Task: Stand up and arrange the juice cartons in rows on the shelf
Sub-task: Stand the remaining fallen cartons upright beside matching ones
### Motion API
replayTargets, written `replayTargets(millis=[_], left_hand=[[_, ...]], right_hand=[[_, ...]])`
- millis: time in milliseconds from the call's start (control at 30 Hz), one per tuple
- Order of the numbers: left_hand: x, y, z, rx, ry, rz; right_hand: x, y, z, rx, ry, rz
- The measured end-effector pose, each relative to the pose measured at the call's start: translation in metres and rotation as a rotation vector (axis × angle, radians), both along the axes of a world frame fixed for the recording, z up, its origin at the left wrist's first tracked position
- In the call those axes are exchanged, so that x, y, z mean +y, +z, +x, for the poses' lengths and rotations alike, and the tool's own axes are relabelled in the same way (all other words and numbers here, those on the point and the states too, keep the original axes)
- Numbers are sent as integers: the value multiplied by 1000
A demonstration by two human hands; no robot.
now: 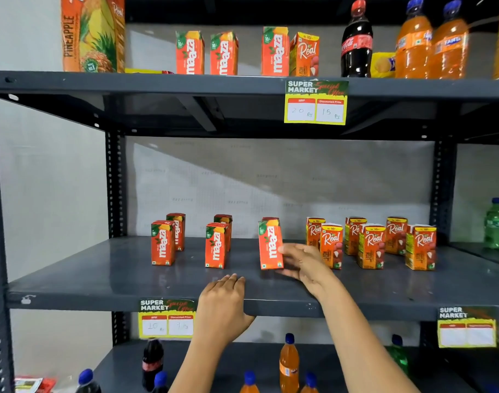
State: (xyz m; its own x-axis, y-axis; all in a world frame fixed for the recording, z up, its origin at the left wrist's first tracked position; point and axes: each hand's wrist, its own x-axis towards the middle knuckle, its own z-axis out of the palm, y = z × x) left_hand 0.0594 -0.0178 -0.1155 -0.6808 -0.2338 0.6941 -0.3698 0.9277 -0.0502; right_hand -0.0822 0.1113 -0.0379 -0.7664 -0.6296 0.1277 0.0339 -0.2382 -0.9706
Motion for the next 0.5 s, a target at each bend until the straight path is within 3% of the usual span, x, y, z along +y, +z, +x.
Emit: replayTargets(millis=[167, 500], left_hand=[[-1, -1, -2, 22, 1, -9], [-2, -4, -4, 88, -36, -21]], right_hand=[[12, -4, 16, -17, 14, -309], [16, -11, 17, -2, -20, -335]])
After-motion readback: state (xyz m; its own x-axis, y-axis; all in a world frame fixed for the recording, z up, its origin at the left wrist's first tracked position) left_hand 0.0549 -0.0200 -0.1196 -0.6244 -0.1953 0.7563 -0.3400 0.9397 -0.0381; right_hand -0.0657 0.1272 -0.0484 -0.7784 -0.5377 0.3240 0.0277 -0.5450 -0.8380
